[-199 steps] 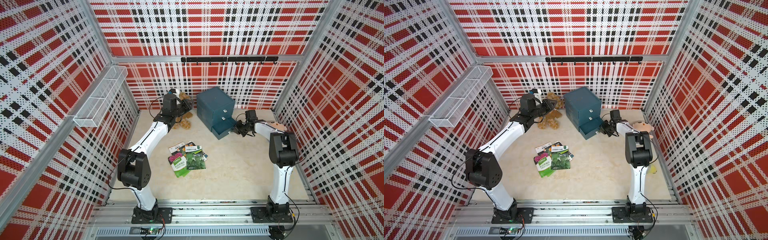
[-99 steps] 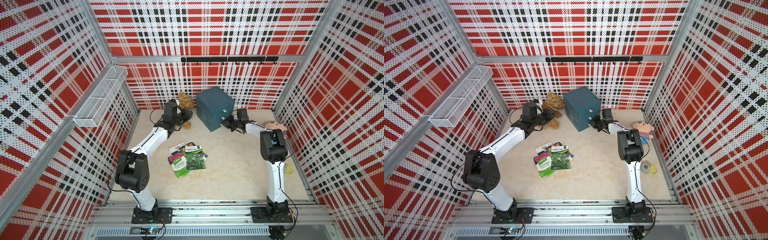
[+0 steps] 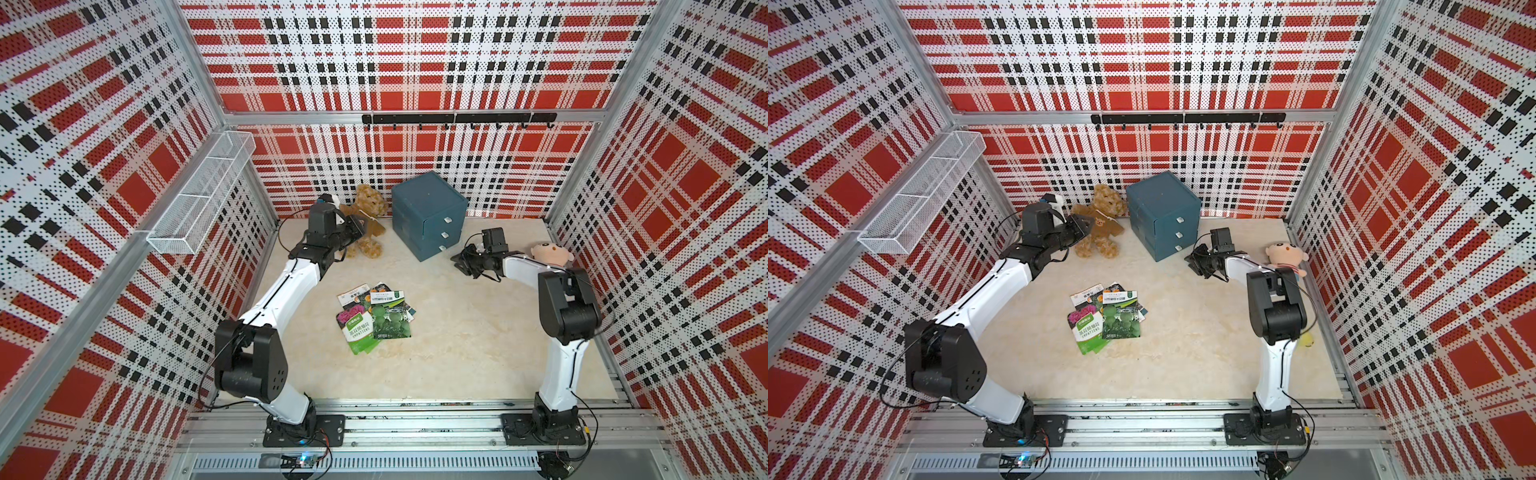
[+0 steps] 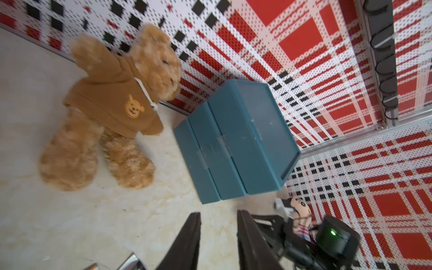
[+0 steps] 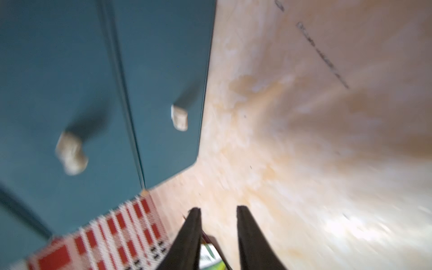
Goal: Take the seed bags out of the drawer
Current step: Close the drawer in the storage box, then reset both arms
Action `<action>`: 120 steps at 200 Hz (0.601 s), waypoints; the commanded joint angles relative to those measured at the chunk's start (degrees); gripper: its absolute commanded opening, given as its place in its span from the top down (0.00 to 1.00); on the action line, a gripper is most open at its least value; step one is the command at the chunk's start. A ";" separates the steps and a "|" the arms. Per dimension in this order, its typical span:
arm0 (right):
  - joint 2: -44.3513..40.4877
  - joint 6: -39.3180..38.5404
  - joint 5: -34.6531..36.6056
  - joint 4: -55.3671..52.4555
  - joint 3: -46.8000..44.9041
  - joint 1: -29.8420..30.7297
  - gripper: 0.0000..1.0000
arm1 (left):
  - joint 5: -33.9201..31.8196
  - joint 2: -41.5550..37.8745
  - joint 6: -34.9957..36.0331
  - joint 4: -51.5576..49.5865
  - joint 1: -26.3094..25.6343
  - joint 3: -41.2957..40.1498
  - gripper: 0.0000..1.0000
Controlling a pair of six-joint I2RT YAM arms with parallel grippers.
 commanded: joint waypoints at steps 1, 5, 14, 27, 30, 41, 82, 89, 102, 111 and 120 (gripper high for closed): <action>-11.84 -16.33 8.63 -8.86 -0.38 -1.19 0.52 | -10.40 -6.03 8.72 -2.87 -0.86 -0.59 0.64; -13.66 -18.70 10.04 -10.23 -0.48 -1.19 0.50 | -11.94 -6.91 9.64 -2.74 -1.09 -0.93 0.63; -18.09 -23.47 13.04 -12.13 -0.98 -1.06 0.48 | -13.49 -8.42 11.62 -1.50 -1.12 -2.05 0.63; -24.83 -29.18 18.35 -13.48 -2.24 -0.88 0.44 | -13.60 -9.91 14.52 -0.03 -0.70 -3.50 0.63; -26.22 -30.00 19.78 -13.69 -2.50 -0.77 0.43 | -13.68 -10.16 15.12 -0.02 -0.58 -3.65 0.63; -31.80 -34.19 26.05 -14.33 -3.58 -0.60 0.41 | -15.62 -11.13 17.55 0.03 -0.29 -4.24 0.63; -50.18 -28.78 56.97 0.90 -18.95 -0.99 0.02 | -27.46 -18.23 16.55 19.75 1.66 -19.59 0.91; -52.79 -31.04 57.47 5.98 -22.65 -1.98 0.00 | -28.30 -19.98 16.56 25.67 2.01 -24.32 0.81; -56.35 -37.15 52.41 12.52 -27.40 -4.63 0.00 | -29.89 -22.23 15.05 35.49 2.81 -31.59 0.67; -57.62 -37.36 52.86 15.46 -30.04 -5.54 0.00 | -31.69 -22.72 14.88 39.99 3.59 -35.18 0.63; -58.20 -37.74 53.79 16.24 -31.79 -6.02 0.00 | -33.38 -22.74 15.85 41.89 3.81 -37.67 0.59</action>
